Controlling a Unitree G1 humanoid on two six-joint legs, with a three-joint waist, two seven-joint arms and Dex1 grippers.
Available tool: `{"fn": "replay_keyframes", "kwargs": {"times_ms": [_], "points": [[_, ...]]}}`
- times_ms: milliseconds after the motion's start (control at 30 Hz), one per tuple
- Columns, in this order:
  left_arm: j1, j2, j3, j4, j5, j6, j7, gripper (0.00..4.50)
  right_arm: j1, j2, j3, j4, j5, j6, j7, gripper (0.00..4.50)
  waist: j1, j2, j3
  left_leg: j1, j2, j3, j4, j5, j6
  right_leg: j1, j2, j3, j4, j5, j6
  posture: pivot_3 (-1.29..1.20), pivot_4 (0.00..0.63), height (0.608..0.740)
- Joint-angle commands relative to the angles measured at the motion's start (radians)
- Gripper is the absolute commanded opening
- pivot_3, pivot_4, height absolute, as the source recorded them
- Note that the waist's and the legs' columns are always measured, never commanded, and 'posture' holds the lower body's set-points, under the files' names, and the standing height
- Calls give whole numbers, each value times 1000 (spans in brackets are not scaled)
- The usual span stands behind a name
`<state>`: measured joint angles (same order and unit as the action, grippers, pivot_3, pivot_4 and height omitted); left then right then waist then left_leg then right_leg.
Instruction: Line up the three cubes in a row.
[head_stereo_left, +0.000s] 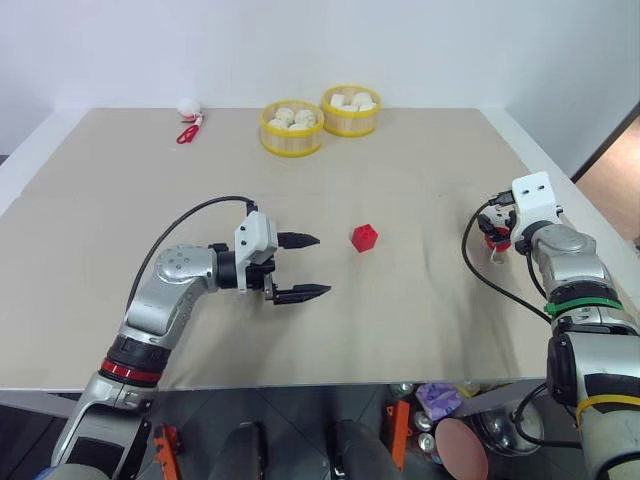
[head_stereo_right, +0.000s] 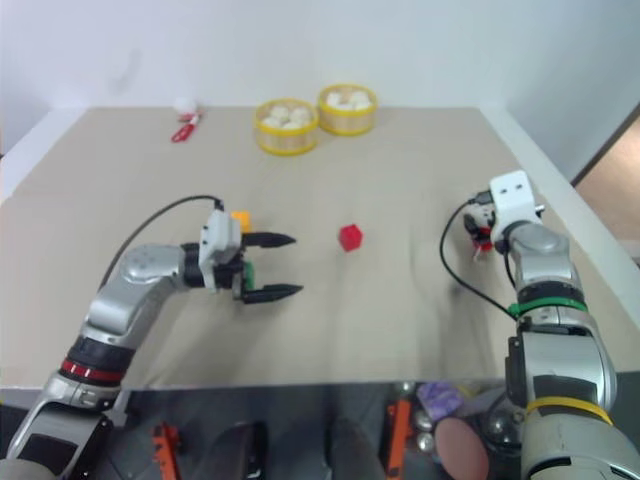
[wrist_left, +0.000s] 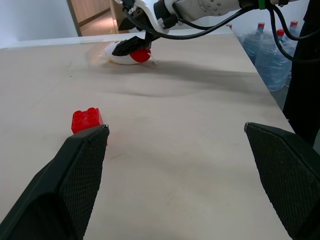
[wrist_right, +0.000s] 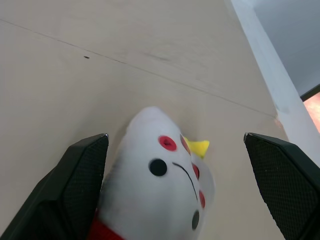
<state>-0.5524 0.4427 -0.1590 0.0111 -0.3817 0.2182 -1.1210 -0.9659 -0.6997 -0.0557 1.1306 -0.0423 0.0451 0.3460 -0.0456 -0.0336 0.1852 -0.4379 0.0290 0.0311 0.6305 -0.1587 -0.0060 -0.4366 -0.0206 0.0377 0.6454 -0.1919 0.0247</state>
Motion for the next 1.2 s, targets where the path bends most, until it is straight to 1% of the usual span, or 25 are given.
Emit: {"fn": "replay_keyframes", "kwargs": {"times_ms": [33, 67, 167, 233, 367, 533, 700, 800, 900, 1000, 1200], "points": [[-1, 2, 25, -43, -20, 3, 5, 4500, -26, -7, -43, -49, 28, -23, -8, 4487, 0, 0, 0, 0, 0, 0, 0, 0, 0, 0, 0, 0, 0, 0, 0, 0, 150, 740], [-1, 4, 27, -43, -22, 5, 7, 4500, -27, -4, -50, -58, 38, -23, -1, 4487, 0, 0, 0, 0, 0, 0, 0, 0, 0, 0, 0, 0, 0, 0, 0, 0, 150, 740], [1, 11, 46, -49, -37, 20, 13, 4500, 3, 26, -80, -189, 105, -43, 97, 4487, -2, 0, 0, 0, 0, 2, 0, 0, 0, 0, 0, 2, 0, 1, 1, 0, 150, 740], [2, 17, 56, -53, -45, 28, 16, 4500, 51, 48, -75, -308, 133, -22, 156, 4487, -4, 0, 0, 1, 1, 3, 0, 0, 0, -1, 1, 4, 0, 3, 5, 0, 150, 740], [11, 33, 76, -62, -58, 42, 19, 4500, 199, 91, -54, -602, 201, 89, 264, 4487, -1, 0, 0, 1, 2, 2, 0, 0, 0, -1, 3, 3, 0, 3, 5, 0, 150, 740], [26, 54, 86, -76, -67, 51, 15, 4500, 378, 114, -15, -909, 229, 240, 300, 4487, 2, 0, 0, 0, 2, 2, 0, 0, 0, -1, 2, 3, 1, 3, 4, 0, 150, 740], [40, 67, 84, -71, -57, 38, 6, 4500, 536, 130, -9, -1135, 261, 373, 289, 4487, 2, 0, 0, 0, 2, 3, 2, 0, 0, -1, 2, 4, 1, 1, 2, 0, 150, 740], [44, 66, 78, -62, -45, 25, 4, 4500, 583, 142, -3, -1218, 283, 428, 288, 4487, 2, 0, 0, 0, 2, 4, 3, 0, 1, -1, 2, 4, 1, 3, 0, 0, 150, 740], [46, 60, 67, -45, -27, 6, 1, 4500, 621, 155, 47, -1265, 271, 440, 294, 4487, 1, 0, 0, 1, 2, 5, 3, 1, 1, -1, 2, 4, 1, 3, 0, 0, 150, 740], [45, 50, 62, -40, -23, 2, 0, 4500, 614, 181, 75, -1252, 253, 441, 269, 4487, 1, 0, 0, 1, 3, 4, 3, 1, 1, -2, 2, 5, 1, 4, -1, 0, 150, 740], [42, 43, 58, -38, -18, -1, 1, 4500, 552, 221, 82, -1159, 228, 427, 229, 4487, 1, 0, 0, 0, 2, 5, 3, 1, 2, -2, 2, 5, 1, 4, -1, 0, 150, 740]]}}
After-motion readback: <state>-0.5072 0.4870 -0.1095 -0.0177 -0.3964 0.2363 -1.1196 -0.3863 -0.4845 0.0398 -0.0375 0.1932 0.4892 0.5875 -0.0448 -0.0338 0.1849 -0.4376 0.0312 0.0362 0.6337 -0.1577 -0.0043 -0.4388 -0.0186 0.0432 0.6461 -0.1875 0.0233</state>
